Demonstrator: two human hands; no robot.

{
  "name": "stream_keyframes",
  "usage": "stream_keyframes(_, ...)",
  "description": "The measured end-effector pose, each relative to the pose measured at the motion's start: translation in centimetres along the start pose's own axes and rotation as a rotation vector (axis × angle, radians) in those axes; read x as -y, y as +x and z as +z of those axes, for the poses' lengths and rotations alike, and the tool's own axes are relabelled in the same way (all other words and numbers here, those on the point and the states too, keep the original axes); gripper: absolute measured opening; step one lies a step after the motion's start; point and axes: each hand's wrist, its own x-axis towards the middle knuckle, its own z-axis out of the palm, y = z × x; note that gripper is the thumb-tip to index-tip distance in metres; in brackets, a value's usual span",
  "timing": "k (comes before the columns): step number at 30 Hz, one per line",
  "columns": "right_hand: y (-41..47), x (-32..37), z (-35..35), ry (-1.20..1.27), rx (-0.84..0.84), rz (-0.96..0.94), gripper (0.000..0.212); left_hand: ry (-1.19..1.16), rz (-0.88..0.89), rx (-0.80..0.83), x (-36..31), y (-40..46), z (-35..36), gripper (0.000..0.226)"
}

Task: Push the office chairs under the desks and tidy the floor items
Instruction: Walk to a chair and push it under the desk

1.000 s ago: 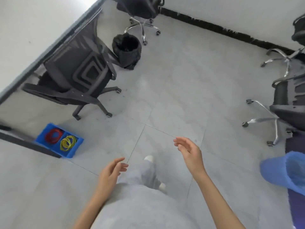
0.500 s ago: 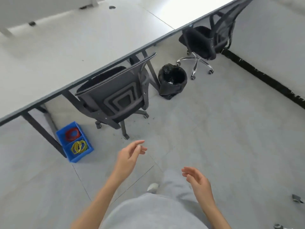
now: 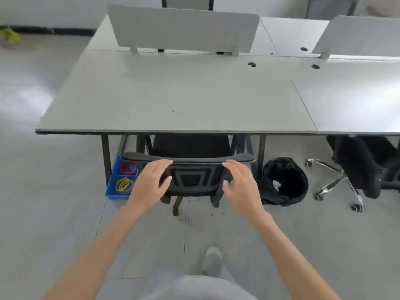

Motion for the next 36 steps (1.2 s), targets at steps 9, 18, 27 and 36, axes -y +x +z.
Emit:
stream_keyframes(9, 11.0, -5.8, 2.9, -0.428, 0.455, -0.161, 0.032, 0.514, -0.210, 0.313, 2.7, 7.7, 2.9, 0.031)
stream_keyframes(18, 15.2, -10.6, 1.5, -0.508, 0.398, -0.169, 0.037, 0.526, -0.138, 0.363, 1.7, 11.3, 6.0, 0.024)
stream_keyframes(27, 17.1, -11.6, 1.8, -0.578, 0.364, -0.134, 0.032, 0.441, -0.189, 0.332, 1.0, 13.6, 6.7, 0.029)
stream_keyframes(36, 8.9, -7.2, 3.6, -0.624, 0.284, -0.104, 0.027, 0.390, -0.042, 0.334, 3.7, 9.1, 4.6, 0.026)
